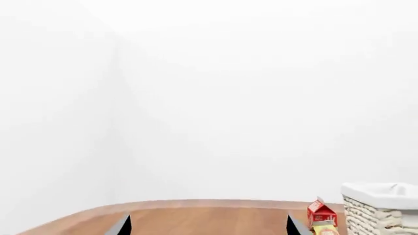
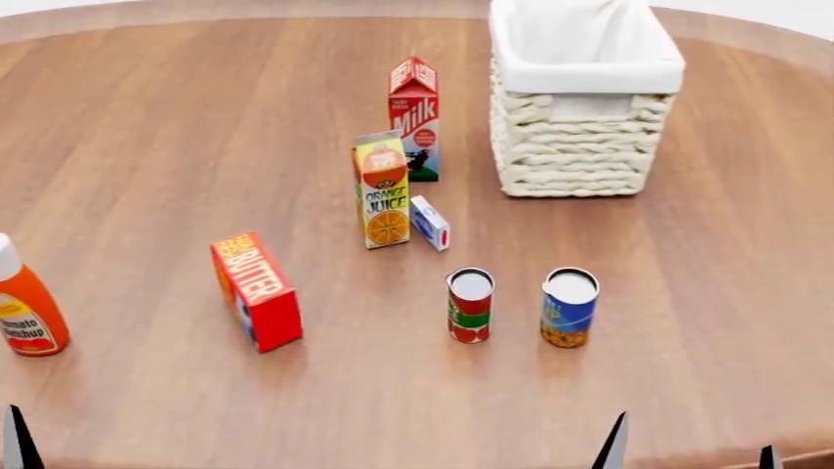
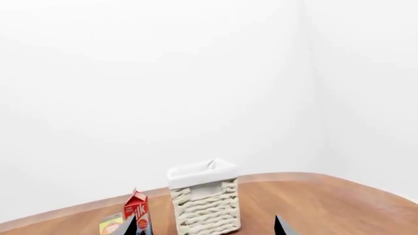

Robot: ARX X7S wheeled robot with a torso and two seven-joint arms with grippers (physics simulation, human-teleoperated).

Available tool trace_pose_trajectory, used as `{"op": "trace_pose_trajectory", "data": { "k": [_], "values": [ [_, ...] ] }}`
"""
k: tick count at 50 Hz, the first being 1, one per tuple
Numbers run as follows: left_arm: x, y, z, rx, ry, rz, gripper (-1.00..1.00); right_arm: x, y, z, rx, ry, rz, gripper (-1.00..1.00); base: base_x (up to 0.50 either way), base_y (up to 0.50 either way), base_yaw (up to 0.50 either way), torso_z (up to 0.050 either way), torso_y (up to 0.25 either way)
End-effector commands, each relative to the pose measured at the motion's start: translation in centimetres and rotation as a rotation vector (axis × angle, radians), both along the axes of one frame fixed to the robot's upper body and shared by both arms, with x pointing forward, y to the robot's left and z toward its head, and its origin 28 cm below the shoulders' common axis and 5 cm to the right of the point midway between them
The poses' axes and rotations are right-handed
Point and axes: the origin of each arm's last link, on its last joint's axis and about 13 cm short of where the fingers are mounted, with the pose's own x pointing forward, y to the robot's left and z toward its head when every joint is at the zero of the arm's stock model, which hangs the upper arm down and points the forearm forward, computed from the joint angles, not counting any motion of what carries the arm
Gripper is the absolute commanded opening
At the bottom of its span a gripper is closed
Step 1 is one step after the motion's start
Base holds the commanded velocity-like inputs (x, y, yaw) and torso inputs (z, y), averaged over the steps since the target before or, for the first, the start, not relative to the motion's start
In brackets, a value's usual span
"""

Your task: Pick up the alphabet soup, and put it in the basket.

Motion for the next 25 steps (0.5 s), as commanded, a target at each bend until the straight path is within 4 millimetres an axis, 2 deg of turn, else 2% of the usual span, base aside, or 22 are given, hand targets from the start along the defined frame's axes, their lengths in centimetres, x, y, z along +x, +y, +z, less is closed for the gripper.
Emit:
{"op": "trace_pose_trajectory", "data": {
  "k": [1,25],
  "values": [
    [0.29,-0.16,-0.35,0.034,0.052,-0.011,1.00,0.00,0.00,0.00,-0.002,0.001,0.002,1.00,0.00,-0.09,0.00,0.000,0.000],
    [0.25,-0.17,-0.38,0.035,0.049,-0.010,1.00,0.03,-0.10,0.08,0.002,0.001,-0.004,1.00,0.00,-0.08,0.00,0.000,0.000]
  ]
}}
